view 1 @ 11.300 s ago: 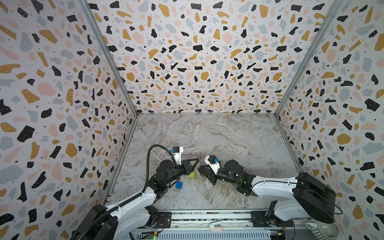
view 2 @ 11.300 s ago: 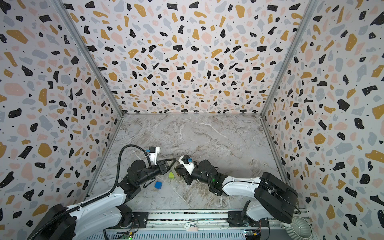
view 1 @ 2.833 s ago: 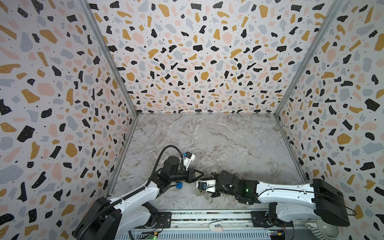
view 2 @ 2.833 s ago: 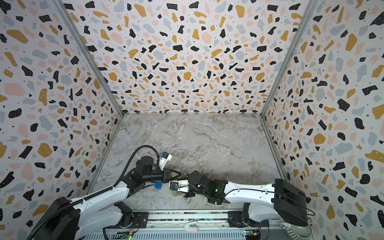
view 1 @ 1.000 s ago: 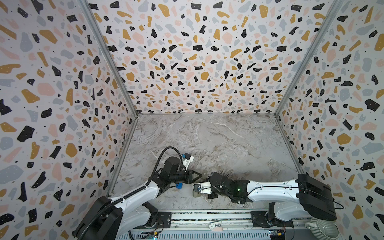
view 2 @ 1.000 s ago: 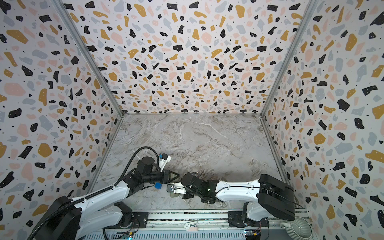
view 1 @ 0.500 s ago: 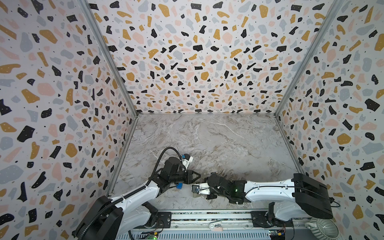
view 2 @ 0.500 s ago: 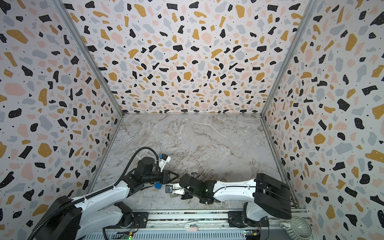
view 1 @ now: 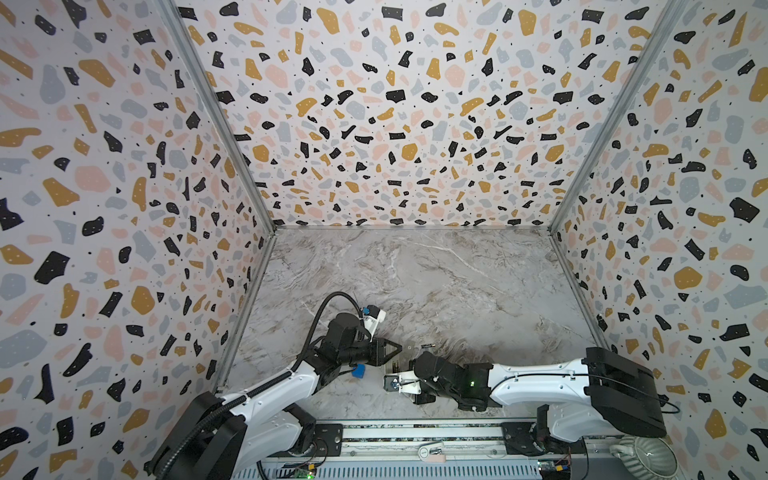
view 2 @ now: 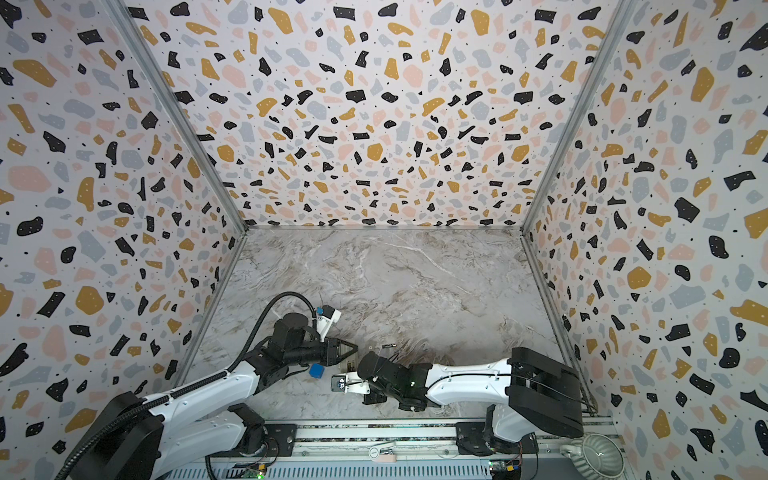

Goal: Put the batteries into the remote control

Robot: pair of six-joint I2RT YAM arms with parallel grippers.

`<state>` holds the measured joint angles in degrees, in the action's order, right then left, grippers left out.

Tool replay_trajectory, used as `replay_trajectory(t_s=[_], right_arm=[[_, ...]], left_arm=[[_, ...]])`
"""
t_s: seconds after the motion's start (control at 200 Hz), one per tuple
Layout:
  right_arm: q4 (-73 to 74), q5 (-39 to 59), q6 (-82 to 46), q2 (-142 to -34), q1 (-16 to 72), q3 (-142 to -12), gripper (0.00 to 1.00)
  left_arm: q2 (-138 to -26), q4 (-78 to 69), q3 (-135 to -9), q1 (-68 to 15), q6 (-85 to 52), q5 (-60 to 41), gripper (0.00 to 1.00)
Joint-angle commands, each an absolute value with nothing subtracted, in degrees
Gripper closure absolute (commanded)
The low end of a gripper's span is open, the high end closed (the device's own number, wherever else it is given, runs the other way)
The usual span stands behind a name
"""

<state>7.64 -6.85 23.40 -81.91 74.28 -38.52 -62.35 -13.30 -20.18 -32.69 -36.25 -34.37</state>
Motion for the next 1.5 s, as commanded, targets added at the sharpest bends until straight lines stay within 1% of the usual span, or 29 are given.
replay_trajectory(t_s=[0.0, 0.1, 0.235, 0.951, 1.496], right_arm=[[6.2, -5.56, 19.99, -76.92, 72.68, -37.69, 0.92], [7.06, -4.62, 19.61, -72.97, 71.81, -36.53, 0.93], [7.48, -3.58, 20.26, -71.17, 71.51, -36.43, 1.0], [10.76, -0.79, 21.1, -76.19, 71.21, -38.15, 1.0], [9.23, -4.52, 17.44, -81.71, 69.66, -41.01, 1.0]], left_arm=[[-61.11, -18.98, -21.71, -32.94, -37.09, -38.67, 1.0], [-61.33, -18.9, -21.71, -32.96, -37.09, -38.78, 1.0], [-61.26, -18.85, -21.67, -32.96, -37.08, -38.76, 1.0], [-61.61, -18.89, -21.71, -32.96, -37.21, -39.03, 1.0], [-61.53, -19.16, -21.69, -32.96, -37.42, -39.46, 1.0]])
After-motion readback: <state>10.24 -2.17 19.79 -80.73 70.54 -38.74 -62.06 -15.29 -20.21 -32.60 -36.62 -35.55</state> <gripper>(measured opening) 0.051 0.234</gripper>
